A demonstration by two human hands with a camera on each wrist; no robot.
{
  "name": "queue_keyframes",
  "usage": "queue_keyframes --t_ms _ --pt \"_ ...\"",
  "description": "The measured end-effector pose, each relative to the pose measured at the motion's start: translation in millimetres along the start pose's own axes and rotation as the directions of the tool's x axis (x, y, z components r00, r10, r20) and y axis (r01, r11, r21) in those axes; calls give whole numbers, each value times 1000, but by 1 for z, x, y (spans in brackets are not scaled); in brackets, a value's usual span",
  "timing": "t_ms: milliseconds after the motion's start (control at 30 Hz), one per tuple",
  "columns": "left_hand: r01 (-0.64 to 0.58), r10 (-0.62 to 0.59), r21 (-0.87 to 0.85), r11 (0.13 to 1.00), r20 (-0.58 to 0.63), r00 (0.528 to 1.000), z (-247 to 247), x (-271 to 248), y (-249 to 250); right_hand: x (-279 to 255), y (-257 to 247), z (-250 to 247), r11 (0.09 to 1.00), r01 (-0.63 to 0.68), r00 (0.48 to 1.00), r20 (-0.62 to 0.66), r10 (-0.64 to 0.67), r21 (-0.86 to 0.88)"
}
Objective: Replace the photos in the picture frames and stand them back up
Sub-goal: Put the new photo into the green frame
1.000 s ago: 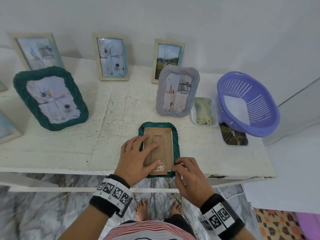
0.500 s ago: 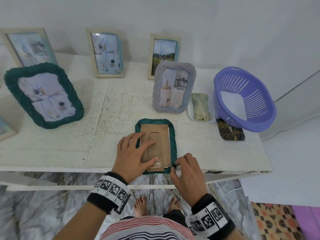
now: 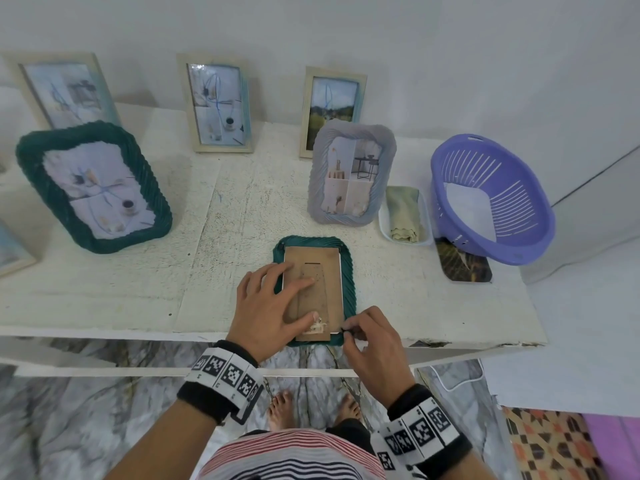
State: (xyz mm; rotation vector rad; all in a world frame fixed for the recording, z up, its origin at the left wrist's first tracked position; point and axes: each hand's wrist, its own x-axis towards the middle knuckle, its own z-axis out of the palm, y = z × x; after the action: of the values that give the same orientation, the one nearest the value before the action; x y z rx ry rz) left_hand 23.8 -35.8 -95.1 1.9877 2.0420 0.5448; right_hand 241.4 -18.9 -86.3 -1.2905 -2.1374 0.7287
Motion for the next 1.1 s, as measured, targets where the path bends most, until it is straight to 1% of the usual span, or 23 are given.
queue_keyframes --t_ms 100,167,233,300,400,467,533,567,633,700,767,867,1000,1100 --pt "-5 5 -8 1000 -3 1000 1 0 0 0 -2 -3 1000 6 1000 -9 -6 0" --pt "-13 13 -21 1000 2 1000 1 -1 -2 1 -5 -4 999 33 999 -15 -34 -33" --pt "-23 24 -39 999 14 1000 2 -2 -3 3 -10 -4 989 90 996 10 -89 -119" --pt "-36 37 -65 997 16 999 3 -3 -5 4 -15 -2 962 169 985 63 -159 -216" --pt "-55 57 -156 986 13 998 0 -2 -13 6 -19 0 932 229 973 109 -206 -283" --pt "-53 52 -266 962 -11 999 -6 -4 -17 7 -19 2 929 231 972 108 -208 -288" --pt "-8 -5 -318 948 -40 999 -16 -11 -19 8 -18 3 932 225 973 108 -202 -285" --pt "23 -36 -307 951 -39 999 -22 -16 -19 8 -18 3 933 222 974 106 -200 -282" --pt "80 -81 -241 967 5 997 -30 -28 -18 8 -16 3 936 221 974 102 -201 -274" --pt "87 -83 -176 981 32 996 -33 -40 -17 8 -15 2 934 223 974 111 -199 -279" --pt "84 -80 -162 983 33 996 -31 -47 -16 8 -14 3 931 220 974 118 -194 -291" --pt "86 -79 -219 972 39 996 -25 -48 -13 7 -15 4 929 215 975 112 -189 -300" --pt "148 -140 -315 938 46 989 -24 -46 -13 5 -15 5 932 206 978 103 -183 -299" --pt "161 -153 -377 912 49 987 -25 -47 -11 4 -15 5 935 199 979 106 -175 -293"
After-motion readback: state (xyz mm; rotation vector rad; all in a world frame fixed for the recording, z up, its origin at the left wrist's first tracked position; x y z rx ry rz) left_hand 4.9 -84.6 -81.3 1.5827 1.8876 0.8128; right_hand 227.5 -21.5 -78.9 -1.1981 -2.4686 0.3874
